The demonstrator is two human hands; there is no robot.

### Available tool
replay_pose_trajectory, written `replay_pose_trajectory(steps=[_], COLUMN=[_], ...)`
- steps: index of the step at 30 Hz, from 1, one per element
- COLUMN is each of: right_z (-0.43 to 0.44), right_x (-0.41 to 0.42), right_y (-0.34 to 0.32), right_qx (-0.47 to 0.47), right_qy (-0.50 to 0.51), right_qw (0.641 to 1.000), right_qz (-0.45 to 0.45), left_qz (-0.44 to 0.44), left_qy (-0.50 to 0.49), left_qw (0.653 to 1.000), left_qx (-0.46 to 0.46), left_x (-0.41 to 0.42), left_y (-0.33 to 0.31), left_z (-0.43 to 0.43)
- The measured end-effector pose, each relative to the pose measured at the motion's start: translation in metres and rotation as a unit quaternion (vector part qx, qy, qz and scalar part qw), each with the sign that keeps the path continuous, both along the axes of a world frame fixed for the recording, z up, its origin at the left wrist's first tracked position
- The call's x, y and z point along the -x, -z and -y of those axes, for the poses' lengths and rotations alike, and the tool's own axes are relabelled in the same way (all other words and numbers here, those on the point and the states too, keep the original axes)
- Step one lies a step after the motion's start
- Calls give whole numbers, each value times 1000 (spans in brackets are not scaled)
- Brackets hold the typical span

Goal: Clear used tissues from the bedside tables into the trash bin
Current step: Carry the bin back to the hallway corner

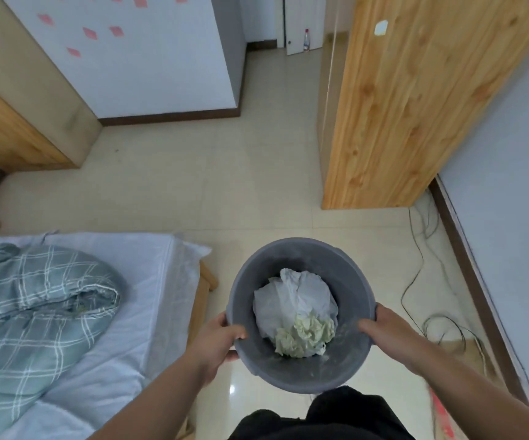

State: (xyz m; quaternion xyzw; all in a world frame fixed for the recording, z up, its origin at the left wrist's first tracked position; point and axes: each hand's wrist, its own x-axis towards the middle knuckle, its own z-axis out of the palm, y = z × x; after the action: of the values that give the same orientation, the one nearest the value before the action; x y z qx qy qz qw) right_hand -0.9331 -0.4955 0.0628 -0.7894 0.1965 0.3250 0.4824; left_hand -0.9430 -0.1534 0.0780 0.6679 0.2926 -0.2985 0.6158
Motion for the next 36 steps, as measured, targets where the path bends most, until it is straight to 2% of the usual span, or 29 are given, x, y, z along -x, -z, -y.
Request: replay_pose_trajectory(steps=[7, 12, 18, 28, 36], right_z=[-39, -79, -122, -167, -211], right_x=[-205, -311, -440, -660, -860], right_y=[-36, -15, 4, -13, 22], right_qx=[7, -3, 3, 30, 5], right_qy=[-88, -99, -98, -71, -82], right_qw=[995, 995, 995, 997, 997], right_qz=[34, 27, 2, 31, -2], left_qz=[-1, -4, -30, 14, -33], left_qy=[-95, -125, -111, -59, -95], left_qw=[995, 992, 993, 998, 995], left_qx=[-6, 0, 18, 27, -2], left_x=[-131, -233, -376, -629, -804], left_y=[-14, 12, 37, 6, 22], left_z=[-29, -66, -113, -170, -206])
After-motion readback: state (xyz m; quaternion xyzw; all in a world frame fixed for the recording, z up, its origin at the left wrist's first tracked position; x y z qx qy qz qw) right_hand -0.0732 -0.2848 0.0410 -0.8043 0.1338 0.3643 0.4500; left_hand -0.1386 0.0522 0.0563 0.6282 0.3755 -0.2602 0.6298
